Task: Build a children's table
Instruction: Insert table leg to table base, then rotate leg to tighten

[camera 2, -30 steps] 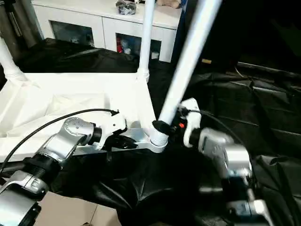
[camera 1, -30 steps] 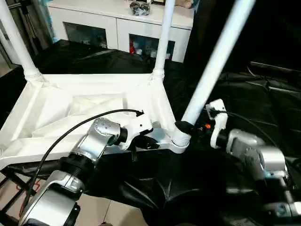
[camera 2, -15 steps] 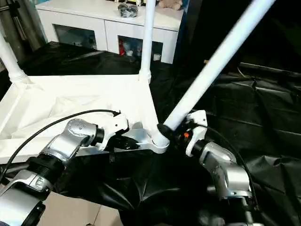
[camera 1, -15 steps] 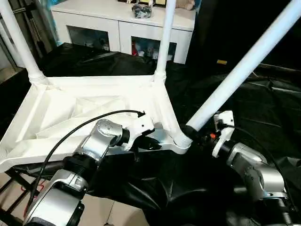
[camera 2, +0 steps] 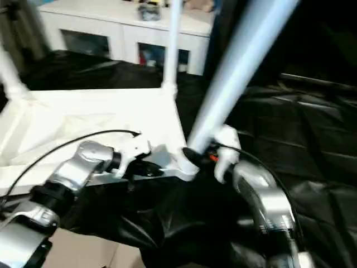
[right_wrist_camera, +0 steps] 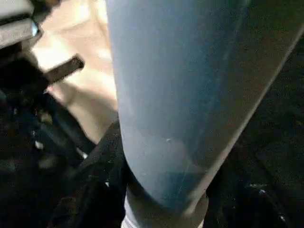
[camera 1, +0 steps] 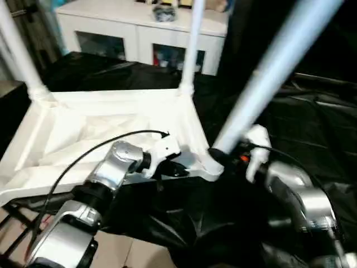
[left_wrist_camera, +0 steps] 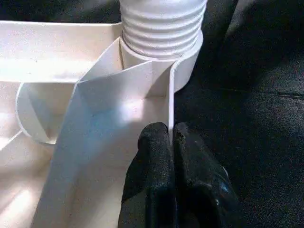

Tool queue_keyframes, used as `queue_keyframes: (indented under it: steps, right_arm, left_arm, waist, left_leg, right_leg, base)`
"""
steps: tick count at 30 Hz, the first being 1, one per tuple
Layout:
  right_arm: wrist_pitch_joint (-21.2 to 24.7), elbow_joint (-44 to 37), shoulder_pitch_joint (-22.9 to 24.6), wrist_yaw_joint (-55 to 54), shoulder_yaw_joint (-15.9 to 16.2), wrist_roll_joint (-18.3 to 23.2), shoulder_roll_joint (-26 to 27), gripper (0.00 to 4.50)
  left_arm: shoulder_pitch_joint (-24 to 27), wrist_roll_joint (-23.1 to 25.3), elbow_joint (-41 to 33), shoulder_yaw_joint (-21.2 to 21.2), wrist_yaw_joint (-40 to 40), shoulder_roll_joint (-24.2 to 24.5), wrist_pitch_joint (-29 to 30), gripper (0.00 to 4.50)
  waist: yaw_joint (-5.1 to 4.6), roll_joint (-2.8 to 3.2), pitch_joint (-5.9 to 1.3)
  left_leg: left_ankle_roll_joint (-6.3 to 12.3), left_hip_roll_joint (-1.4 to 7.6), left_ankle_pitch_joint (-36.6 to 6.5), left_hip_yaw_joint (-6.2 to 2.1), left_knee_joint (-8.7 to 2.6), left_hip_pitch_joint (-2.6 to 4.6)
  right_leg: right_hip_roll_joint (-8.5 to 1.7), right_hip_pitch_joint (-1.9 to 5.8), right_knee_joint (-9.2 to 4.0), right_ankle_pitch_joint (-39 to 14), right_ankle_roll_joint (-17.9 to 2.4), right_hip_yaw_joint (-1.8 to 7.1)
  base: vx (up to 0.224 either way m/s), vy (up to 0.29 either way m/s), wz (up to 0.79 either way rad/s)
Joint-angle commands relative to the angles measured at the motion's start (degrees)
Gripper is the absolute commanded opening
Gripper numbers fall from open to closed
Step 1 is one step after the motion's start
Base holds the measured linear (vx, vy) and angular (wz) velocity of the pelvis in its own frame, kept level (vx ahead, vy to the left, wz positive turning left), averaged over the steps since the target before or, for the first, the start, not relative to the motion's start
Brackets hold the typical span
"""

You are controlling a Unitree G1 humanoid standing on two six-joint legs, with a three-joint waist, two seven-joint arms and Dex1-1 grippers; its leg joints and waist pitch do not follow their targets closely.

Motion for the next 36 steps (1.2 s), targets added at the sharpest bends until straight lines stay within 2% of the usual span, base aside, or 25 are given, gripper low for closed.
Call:
queue_keyframes:
  steps: [1,2,4,5,7,13,15,17,18,20,22,23,25,28,30,31,32,34,35,36]
  right_arm:
    - [2.1,3.9,2.1,2.1,3.6,-1.9,-0.7,1.87]
    - [1.7,4.3,1.5,3.1,4.2,-2.1,-1.0,1.87]
    - [1.6,4.6,1.1,3.8,4.4,-2.0,-1.1,1.87]
    - [1.4,5.1,0.7,4.5,4.7,-2.0,-1.3,1.87]
    - [1.0,6.0,0.2,5.5,5.0,-2.0,-1.6,1.86]
    - [-3.8,7.4,0.3,12.6,5.3,-1.2,-2.7,1.86]
    - [-4.1,7.2,0.4,14.9,5.3,-0.4,-3.2,1.86]
    - [-4.4,7.2,0.5,17.5,5.7,0.3,-4.1,1.86]
    - [-4.4,7.2,0.5,17.5,5.7,0.3,-4.1,1.86]
    - [-5.8,7.4,0.7,20.0,6.8,-0.2,-5.3,1.86]
    - [-6.5,7.7,0.8,20.6,7.1,-0.7,-5.6,1.86]
    - [-7.1,8.0,0.8,21.2,7.3,-1.1,-5.8,1.86]
    - [-8.2,8.8,0.8,21.0,7.3,-2.0,-5.3,1.86]
    - [-8.9,9.7,0.6,20.1,7.1,-2.5,-4.6,1.86]
    - [-9.6,10.8,0.5,18.1,6.7,-2.6,-3.3,1.86]
    - [-9.6,10.8,0.5,18.1,6.7,-2.6,-3.3,1.86]
    - [-10.0,13.4,-0.4,13.8,6.0,-3.6,-1.7,1.86]
    - [-9.9,16.8,-1.7,8.3,5.0,-5.1,0.1,1.86]
    - [-10.0,19.5,-2.9,4.5,4.3,-6.0,1.2,1.86]
    - [-10.1,20.2,-3.3,3.5,4.0,-6.2,1.5,1.86]
  left_arm:
    - [0.5,-0.5,-0.1,0.7,0.6,0.4,-0.3,0.00]
    - [0.5,-0.6,0.0,0.8,0.5,0.5,-0.5,0.00]
    - [0.5,-0.6,0.0,0.8,0.3,0.6,-0.7,0.00]
    - [0.5,-0.7,0.0,0.7,0.1,0.7,-0.8,0.00]
    - [0.5,-0.8,-0.1,0.6,-0.4,0.9,-1.5,0.00]
    - [0.7,-1.7,-1.3,-0.4,-6.2,2.2,-4.9,0.00]
    - [0.7,-1.8,-1.7,-1.0,-8.3,3.0,-5.7,0.00]
    - [0.6,-2.1,-2.2,-1.4,-10.5,3.7,-6.1,0.00]
    - [0.6,-2.1,-2.2,-1.4,-10.5,3.7,-6.1,0.00]
    - [0.5,-2.9,-2.8,-1.5,-13.1,4.3,-6.4,0.00]
    - [0.4,-2.8,-2.7,-1.5,-13.2,4.4,-6.5,0.00]
    - [0.2,-2.5,-2.3,-1.3,-12.9,4.4,-6.6,0.00]
    - [-0.7,-1.5,-0.7,-0.5,-10.4,4.0,-6.6,0.00]
    - [-1.3,-1.0,0.4,0.3,-7.9,3.4,-6.0,0.00]
    - [-2.0,-1.2,1.0,1.6,-4.3,2.4,-4.2,0.00]
    - [-2.0,-1.2,1.0,1.6,-4.3,2.4,-4.2,0.00]
    - [-2.7,-1.3,1.5,2.8,-1.1,1.4,-2.0,0.00]
    - [-3.3,-1.4,1.6,3.8,1.7,0.4,0.2,0.00]
    - [-3.8,-1.6,1.7,4.3,3.2,-0.2,1.5,0.00]
    - [-3.9,-1.6,1.8,4.4,3.5,-0.4,1.7,0.00]
  waist:
    - [-0.31,-0.07,-1.80]
    - [-0.38,-0.87,-1.91]
    - [-0.42,-0.67,-1.83]
    - [-0.50,-1.18,-1.83]
    - [-0.47,-1.06,-1.84]
    - [-0.43,-0.79,-1.87]
    - [-0.34,-0.78,-1.96]
    - [-0.24,-0.59,-2.08]
    - [-0.24,-0.59,-2.08]
    - [-0.03,-0.43,-2.32]
    - [0.04,-0.49,-2.36]
    - [0.16,-0.61,-2.46]
    - [0.31,-0.68,-2.52]
    - [0.40,-0.76,-2.36]
    - [0.47,-0.87,-2.14]
    - [0.44,-0.84,-2.06]
    - [0.38,-0.87,-2.06]
    - [0.08,-0.83,-1.91]
    - [-0.64,-0.94,-1.85]
    - [-1.00,-0.95,-1.74]
  left_leg:
    - [0.12,0.34,-27.2,-0.63,-3.85,0.73]
    - [0.45,0.30,-26.8,-0.62,-3.75,0.57]
    - [0.65,0.34,-26.8,-0.62,-3.83,0.66]
    - [0.79,0.28,-26.8,-0.55,-3.78,0.56]
    - [0.83,0.34,-27.1,-0.62,-3.79,0.68]
    - [1.09,0.45,-27.6,-0.63,-3.88,0.67]
    - [1.24,0.60,-27.6,-0.65,-4.07,0.62]
    - [1.19,0.89,-27.0,-0.57,-4.34,0.51]
    - [1.19,0.89,-27.0,-0.57,-4.34,0.51]
    - [1.17,1.22,-25.2,-0.39,-4.53,0.31]
    - [1.28,1.22,-24.5,-0.18,-4.51,0.25]
    - [1.43,1.23,-23.2,0.04,-4.42,0.25]
    - [1.66,1.20,-21.6,0.21,-4.38,0.18]
    - [1.66,1.09,-21.7,0.27,-4.38,0.14]
    - [1.03,1.00,-23.4,0.07,-4.40,0.38]
    - [0.90,0.94,-23.7,-0.06,-4.41,0.37]
    - [0.75,0.95,-24.1,-0.14,-4.44,0.39]
    - [0.04,0.88,-26.0,-0.34,-4.35,0.70]
    - [-0.74,0.73,-27.3,-0.80,-4.40,0.37]
    - [-0.95,0.66,-28.0,-0.91,-4.38,0.16]
  right_leg:
    - [-3.32,0.77,-6.98,-40.1,-1.6,0.88]
    - [-3.33,0.84,-6.86,-40.1,-1.4,0.87]
    - [-3.31,0.63,-6.90,-40.1,-1.5,0.91]
    - [-3.24,0.65,-6.92,-40.3,-1.3,0.84]
    - [-3.41,0.56,-6.94,-40.6,-1.3,0.78]
    - [-3.56,0.52,-6.97,-40.1,-1.5,0.81]
    - [-3.56,0.64,-6.72,-38.6,-2.2,0.95]
    - [-3.46,0.81,-6.09,-34.8,-3.9,1.30]
    - [-3.46,0.81,-6.09,-34.8,-3.9,1.30]
    - [-3.38,1.14,-5.13,-28.1,-6.7,1.76]
    - [-3.25,1.22,-4.86,-25.6,-7.7,1.89]
    - [-3.23,1.40,-4.49,-22.8,-9.0,2.03]
    - [-3.20,1.63,-4.21,-20.7,-9.8,2.12]
    - [-3.25,1.71,-4.35,-22.6,-9.5,2.05]
    - [-3.48,1.47,-5.06,-29.4,-7.3,1.86]
    - [-3.49,1.43,-5.21,-30.7,-6.7,1.76]
    - [-3.51,1.43,-5.34,-31.9,-6.2,1.69]
    - [-3.49,0.90,-5.74,-35.2,-5.2,1.42]
    - [-3.49,1.16,-5.93,-37.2,-4.2,0.92]
    - [-3.45,1.20,-6.01,-38.1,-3.8,0.70]
  base:
    - [0.000,0.000,0.00]
    - [0.000,0.000,0.00]
    - [0.000,0.000,0.00]
    - [0.000,0.000,0.00]
    - [0.000,0.000,0.00]
    - [0.000,0.000,0.00]
    - [0.000,0.000,0.00]
    - [0.000,0.000,0.00]
    - [0.000,0.000,0.00]
    - [0.000,0.000,0.00]
    - [0.000,0.000,0.00]
    - [0.000,0.000,0.00]
    - [0.000,0.000,0.00]
    - [0.000,0.000,0.00]
    - [0.000,0.000,0.00]
    - [0.000,0.000,0.00]
    - [0.000,0.000,0.00]
    - [0.000,0.000,0.00]
    - [0.000,0.000,0.00]
    - [0.000,0.000,0.00]
